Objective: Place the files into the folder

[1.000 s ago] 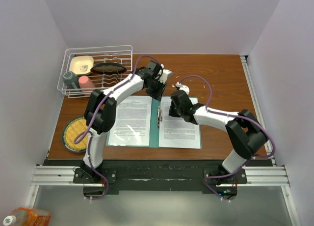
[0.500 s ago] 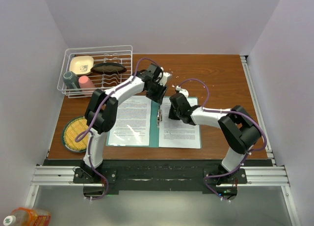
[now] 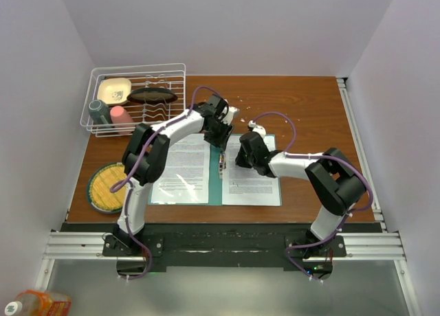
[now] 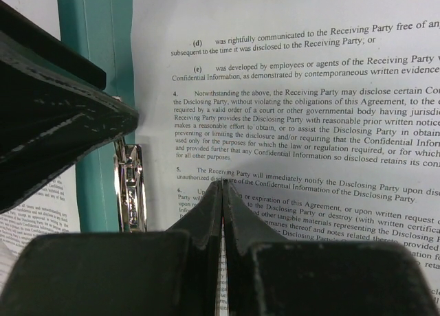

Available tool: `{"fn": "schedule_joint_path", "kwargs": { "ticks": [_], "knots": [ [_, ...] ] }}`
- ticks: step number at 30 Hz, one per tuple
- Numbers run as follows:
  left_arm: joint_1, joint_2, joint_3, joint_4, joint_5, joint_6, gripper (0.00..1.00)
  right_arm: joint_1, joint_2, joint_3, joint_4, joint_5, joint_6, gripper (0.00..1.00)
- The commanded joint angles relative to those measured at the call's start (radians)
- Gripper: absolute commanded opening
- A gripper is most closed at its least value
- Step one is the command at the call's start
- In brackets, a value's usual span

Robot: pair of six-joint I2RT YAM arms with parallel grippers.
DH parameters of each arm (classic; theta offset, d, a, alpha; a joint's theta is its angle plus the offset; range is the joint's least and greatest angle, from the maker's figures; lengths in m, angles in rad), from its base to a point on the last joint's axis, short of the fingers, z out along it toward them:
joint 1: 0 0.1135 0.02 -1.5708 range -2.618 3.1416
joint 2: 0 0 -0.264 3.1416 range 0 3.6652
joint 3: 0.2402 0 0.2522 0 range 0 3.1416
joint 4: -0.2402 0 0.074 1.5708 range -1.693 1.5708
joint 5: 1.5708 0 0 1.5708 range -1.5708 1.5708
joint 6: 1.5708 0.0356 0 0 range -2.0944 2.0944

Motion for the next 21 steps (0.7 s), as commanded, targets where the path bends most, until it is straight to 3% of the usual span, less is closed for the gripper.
{"fn": "schedule_joint_path", "kwargs": {
  "ticks": [1, 9, 16, 21],
  "knots": [
    [0.002, 0.027, 0.026, 0.024, 0.016, -0.031, 0.46, 0.001, 0.008, -0.050, -0.045, 0.000, 0.010, 0.00],
    [0.004, 0.042, 0.035, 0.024, 0.033, -0.042, 0.42, 0.001, 0.005, -0.081, -0.033, -0.005, 0.024, 0.00],
    [-0.001, 0.019, 0.034, 0.021, 0.054, -0.043, 0.27, 0.001, 0.003, -0.093, -0.034, -0.002, 0.032, 0.00],
    [-0.001, -0.019, 0.017, 0.022, 0.071, -0.040, 0.24, 0.004, 0.014, -0.096, -0.039, 0.004, 0.038, 0.00]
  ]
}}
